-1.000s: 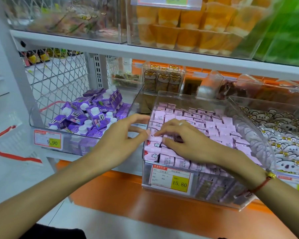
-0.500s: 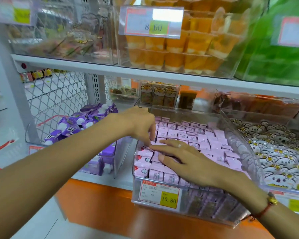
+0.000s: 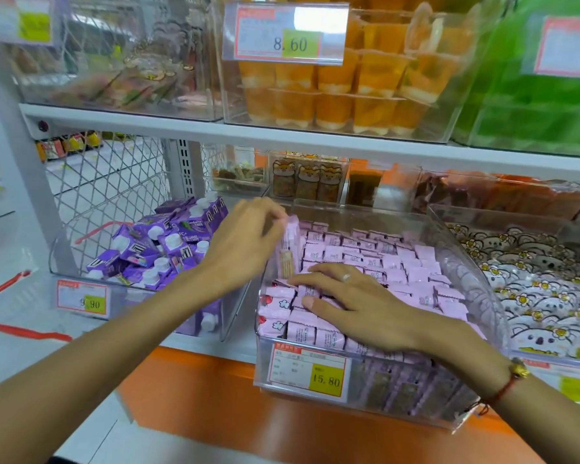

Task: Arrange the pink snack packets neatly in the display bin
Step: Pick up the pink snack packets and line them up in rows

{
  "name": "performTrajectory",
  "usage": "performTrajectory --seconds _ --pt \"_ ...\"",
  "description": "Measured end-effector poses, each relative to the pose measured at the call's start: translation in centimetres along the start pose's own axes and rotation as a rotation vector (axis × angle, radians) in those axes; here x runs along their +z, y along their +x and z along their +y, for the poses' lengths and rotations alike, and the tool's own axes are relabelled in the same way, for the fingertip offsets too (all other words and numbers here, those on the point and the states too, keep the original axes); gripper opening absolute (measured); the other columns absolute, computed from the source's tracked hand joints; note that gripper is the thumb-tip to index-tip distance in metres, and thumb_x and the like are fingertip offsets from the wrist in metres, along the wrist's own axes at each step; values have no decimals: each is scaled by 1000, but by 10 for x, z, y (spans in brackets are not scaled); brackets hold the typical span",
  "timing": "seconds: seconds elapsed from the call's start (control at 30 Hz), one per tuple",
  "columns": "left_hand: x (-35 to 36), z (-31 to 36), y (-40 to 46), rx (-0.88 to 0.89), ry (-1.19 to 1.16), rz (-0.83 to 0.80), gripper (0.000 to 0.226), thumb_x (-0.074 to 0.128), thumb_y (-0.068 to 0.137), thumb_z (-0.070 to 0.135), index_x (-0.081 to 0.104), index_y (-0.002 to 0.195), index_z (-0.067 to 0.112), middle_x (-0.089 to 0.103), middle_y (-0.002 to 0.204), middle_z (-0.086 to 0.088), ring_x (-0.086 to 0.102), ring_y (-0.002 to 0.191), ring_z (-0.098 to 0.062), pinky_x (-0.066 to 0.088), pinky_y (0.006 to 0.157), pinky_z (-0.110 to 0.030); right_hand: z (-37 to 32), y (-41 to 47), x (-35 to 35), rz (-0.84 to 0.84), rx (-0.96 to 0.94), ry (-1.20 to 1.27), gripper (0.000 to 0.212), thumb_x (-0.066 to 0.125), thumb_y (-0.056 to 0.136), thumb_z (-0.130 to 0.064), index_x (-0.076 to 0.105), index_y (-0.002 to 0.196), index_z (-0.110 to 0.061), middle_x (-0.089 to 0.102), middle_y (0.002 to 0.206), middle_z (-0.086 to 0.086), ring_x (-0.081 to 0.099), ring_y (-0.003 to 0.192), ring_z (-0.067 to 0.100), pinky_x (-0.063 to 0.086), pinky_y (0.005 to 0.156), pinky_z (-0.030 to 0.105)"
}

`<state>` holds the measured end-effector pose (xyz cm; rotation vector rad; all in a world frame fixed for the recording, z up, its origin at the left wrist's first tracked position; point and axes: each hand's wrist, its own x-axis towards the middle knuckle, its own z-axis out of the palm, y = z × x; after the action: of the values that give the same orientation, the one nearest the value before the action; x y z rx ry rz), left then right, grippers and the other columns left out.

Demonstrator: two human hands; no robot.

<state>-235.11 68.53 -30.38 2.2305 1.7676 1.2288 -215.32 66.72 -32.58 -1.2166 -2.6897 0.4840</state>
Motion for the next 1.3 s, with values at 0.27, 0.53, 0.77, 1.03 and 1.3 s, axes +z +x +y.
performTrajectory --seconds 0.27,0.53,0.77,1.03,1.3 --pt "-9 14 -30 -51 -479 268 3 53 96 23 55 95 25 66 99 8 62 96 -4 49 79 -19 -4 -3 -10 -11 -2 84 41 39 94 -51 43 135 -47 35 143 -8 31 131 11 29 110 37" --pt "-26 29 -30 -354 -813 466 7 52 96 23 54 92 18 67 100 -10 64 88 -14 52 83 -31 -20 5 -15 622 49 375 42 62 80 -51 52 117 -35 58 108 -23 55 98 -5 46 83 16" --pt "-21 32 -30 -369 -941 265 13 50 97 16 53 107 8 63 98 -5 66 75 1 53 63 -14 -40 4 -18 634 -96 728 24 67 86 -12 60 108 -19 66 103 -4 63 94 9 51 73 16" --pt "-34 11 -34 222 -379 -145 49 62 81 -1 57 122 24 49 133 11 43 124 3 39 104 -22 -35 1 -34 361 374 1571 18 63 87 -22 69 92 -6 74 82 12 70 62 15 51 48 16" --pt "-28 11 -27 -66 -625 -85 22 64 79 33 67 101 29 70 102 10 63 85 0 58 75 -30 -29 2 -39 424 80 1448 40 59 87 -36 62 115 -8 70 100 6 69 91 14 53 75 19"
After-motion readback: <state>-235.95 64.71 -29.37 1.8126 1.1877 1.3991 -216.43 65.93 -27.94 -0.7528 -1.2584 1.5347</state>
